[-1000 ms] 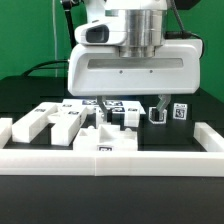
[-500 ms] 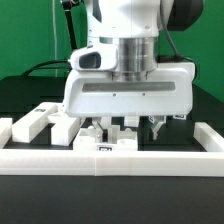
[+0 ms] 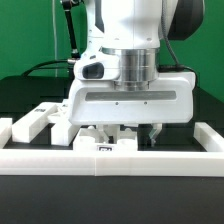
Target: Assemble chair
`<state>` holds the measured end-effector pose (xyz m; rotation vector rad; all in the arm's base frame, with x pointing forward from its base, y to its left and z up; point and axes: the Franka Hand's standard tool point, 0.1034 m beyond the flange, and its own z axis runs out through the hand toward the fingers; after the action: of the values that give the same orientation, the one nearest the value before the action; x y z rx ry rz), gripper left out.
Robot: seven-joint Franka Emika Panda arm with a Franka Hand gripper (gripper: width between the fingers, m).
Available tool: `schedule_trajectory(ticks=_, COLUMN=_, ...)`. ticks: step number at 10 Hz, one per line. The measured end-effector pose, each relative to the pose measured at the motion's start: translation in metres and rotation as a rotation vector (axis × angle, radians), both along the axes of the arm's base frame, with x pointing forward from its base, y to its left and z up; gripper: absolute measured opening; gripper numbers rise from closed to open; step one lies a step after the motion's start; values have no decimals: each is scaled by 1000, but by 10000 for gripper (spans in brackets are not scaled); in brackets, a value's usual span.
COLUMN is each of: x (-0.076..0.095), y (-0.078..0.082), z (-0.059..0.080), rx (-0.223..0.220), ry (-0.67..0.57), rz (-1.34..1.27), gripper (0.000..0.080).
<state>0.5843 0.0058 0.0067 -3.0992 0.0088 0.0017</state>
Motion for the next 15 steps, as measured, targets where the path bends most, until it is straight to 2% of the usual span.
schedule_trajectory(ticks=2, x=0, y=0, z=0, rx=0, ry=0, rz=1, gripper=249)
schedule_trajectory(ticks=3, x=0, y=0, z=0, rx=0, ry=0, rz=1, gripper=77)
schedule_trajectory(ticks=4, x=0, y=0, z=0, rx=0, ry=0, rz=1, gripper=77)
schedule_trajectory(ticks=5, x=0, y=0, z=0, rx=0, ry=0, rz=1, gripper=33)
schedule_trajectory(ticks=11, x=0, y=3, z=0, rx=1, ry=-1, rz=-1, gripper=33)
schedule_trajectory(ticks=15, x=0, y=41, z=1, rx=5, ry=-4, rz=46, gripper=34)
